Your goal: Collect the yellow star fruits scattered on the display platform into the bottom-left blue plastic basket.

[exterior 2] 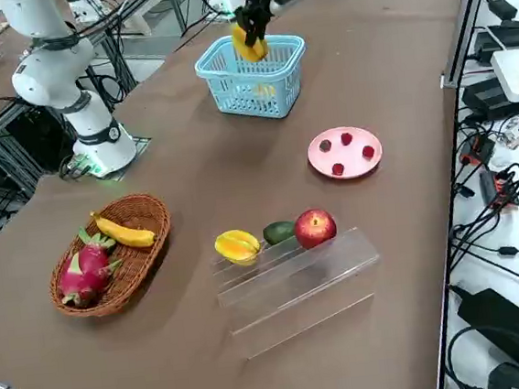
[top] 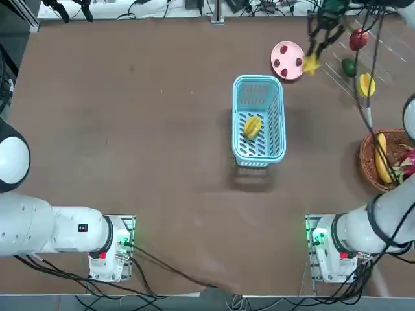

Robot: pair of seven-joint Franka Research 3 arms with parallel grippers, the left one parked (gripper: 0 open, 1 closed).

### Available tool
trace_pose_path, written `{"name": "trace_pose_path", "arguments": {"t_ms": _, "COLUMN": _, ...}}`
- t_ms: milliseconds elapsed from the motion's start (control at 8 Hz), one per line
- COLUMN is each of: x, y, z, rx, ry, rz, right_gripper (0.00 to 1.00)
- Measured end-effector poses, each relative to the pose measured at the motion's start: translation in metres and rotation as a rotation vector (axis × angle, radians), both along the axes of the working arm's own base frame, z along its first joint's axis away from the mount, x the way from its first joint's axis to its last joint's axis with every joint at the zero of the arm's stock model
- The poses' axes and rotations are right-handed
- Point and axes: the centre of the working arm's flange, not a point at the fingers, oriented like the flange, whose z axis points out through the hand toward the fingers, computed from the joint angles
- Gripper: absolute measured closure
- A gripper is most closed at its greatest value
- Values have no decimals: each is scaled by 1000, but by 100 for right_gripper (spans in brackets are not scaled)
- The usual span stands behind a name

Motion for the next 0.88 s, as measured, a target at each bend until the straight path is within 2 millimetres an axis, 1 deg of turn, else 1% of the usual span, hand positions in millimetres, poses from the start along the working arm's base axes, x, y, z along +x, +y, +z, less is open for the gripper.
{"name": "trace_pose_path", "arguments": {"t_ms": 125, "x": -19, "y": 38, "z": -5, "rx": 5, "ry": -31, "rz": -50, "right_gripper": 81}}
{"name": "trace_pose_path", "arguments": {"t_ms": 250, "x": -37, "y": 73, "z": -16, "rx": -2, "ry": -71, "rz": -85, "right_gripper": 81}}
{"name": "trace_pose_path", "arguments": {"t_ms": 375, "x": -56, "y": 105, "z": -33, "rx": -4, "ry": -108, "rz": -98, "right_gripper": 81}}
{"name": "trace_pose_path", "arguments": {"t_ms": 500, "x": -73, "y": 131, "z": -53, "rx": -6, "ry": -128, "rz": -88, "right_gripper": 81}}
{"name": "trace_pose_path", "arguments": {"t_ms": 625, "x": -86, "y": 145, "z": -70, "rx": -14, "ry": -129, "rz": -75, "right_gripper": 80}}
{"name": "trace_pose_path", "arguments": {"t_ms": 750, "x": -93, "y": 149, "z": -80, "rx": -25, "ry": -126, "rz": -62, "right_gripper": 67}}
{"name": "trace_pose_path", "arguments": {"t_ms": 875, "x": -94, "y": 149, "z": -81, "rx": -39, "ry": -129, "rz": -64, "right_gripper": 50}}
